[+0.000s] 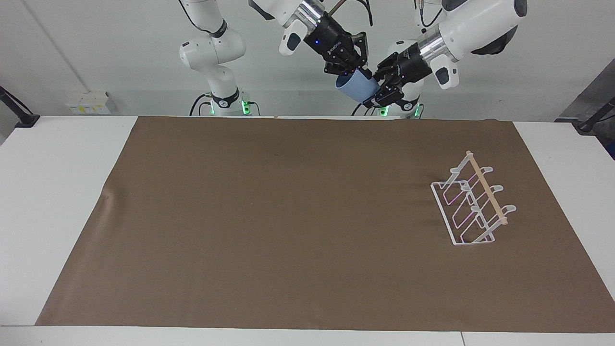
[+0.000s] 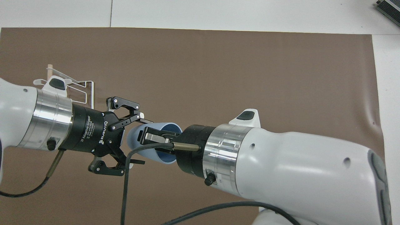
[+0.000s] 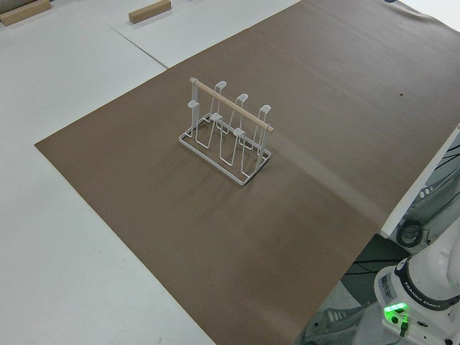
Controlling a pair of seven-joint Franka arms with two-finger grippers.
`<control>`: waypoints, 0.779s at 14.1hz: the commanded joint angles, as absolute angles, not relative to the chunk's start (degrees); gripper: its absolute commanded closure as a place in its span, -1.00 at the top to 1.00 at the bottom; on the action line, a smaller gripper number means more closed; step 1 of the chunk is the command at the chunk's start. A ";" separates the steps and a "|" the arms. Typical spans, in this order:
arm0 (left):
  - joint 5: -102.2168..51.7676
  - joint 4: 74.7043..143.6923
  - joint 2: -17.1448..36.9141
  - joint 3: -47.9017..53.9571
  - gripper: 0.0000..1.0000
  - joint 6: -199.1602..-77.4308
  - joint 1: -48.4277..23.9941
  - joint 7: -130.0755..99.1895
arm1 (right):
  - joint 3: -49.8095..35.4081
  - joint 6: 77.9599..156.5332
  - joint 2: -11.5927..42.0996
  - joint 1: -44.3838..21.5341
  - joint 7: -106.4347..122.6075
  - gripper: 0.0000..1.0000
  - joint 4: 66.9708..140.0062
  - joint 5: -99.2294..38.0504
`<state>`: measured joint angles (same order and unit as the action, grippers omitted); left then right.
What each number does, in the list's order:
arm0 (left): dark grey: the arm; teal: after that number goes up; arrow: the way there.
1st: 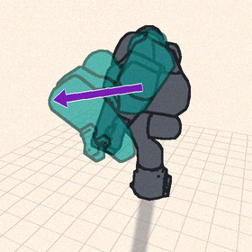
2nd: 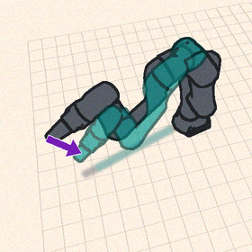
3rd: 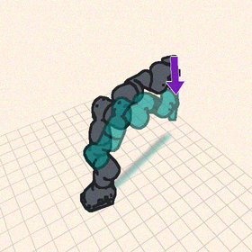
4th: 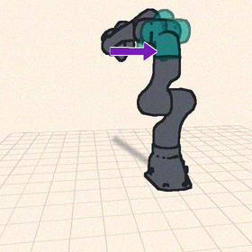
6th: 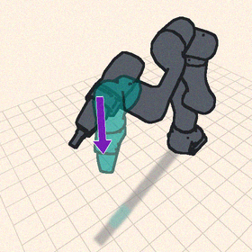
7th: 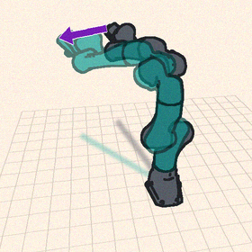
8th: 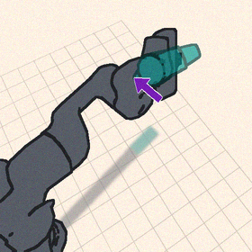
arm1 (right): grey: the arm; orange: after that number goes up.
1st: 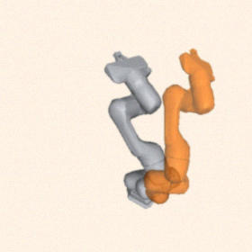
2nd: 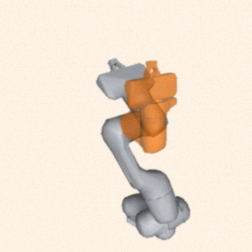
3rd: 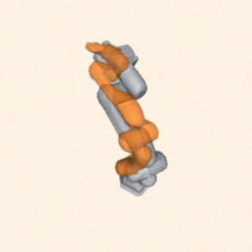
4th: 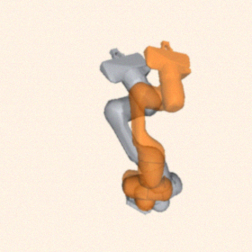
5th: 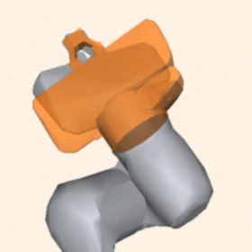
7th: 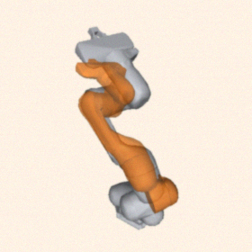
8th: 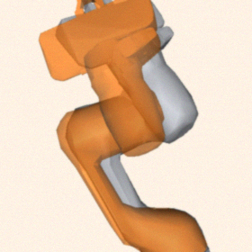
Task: Hang cup on cup holder
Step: 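Carry the cup toward the left gripper while the left gripper opens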
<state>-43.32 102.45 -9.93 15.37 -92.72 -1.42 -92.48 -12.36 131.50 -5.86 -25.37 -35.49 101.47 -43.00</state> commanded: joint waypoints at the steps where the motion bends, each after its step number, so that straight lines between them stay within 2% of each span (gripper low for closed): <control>1: -42.63 103.36 -10.99 15.03 -1.00 -92.81 -2.20 -93.78 | -12.83 132.54 -6.68 -24.96 -36.04 -1.00 102.39 -44.38; 5: -42.63 103.36 -10.99 14.94 -1.00 -92.29 -1.50 -93.69 | -12.83 132.45 -6.77 -24.96 -35.95 -1.00 102.66 -44.38; 6: -42.63 103.45 -10.99 14.94 -1.00 -92.20 -1.41 -93.78 | -12.83 132.45 -6.77 -24.87 -35.77 -0.89 102.66 -44.38; 7: -42.63 103.62 -10.99 14.85 -1.00 -92.28 -1.41 -93.78 | -12.83 132.28 -6.77 -24.70 -35.86 0.19 102.66 -44.38; 8: -42.54 103.62 -10.99 14.85 -1.00 -92.37 -1.41 -93.69 | -12.75 132.19 -6.77 -24.70 -36.12 0.99 102.66 -44.38; 11: -42.54 103.80 -10.99 14.77 -1.00 -92.29 -0.97 -93.17 | -12.83 132.36 -6.77 -24.79 -36.21 1.00 102.66 -44.38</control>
<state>-43.18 102.87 -9.93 15.09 -92.62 -1.23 -92.67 -12.36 131.59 -5.86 -25.29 -35.49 101.56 -43.07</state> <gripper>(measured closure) 0.278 0.546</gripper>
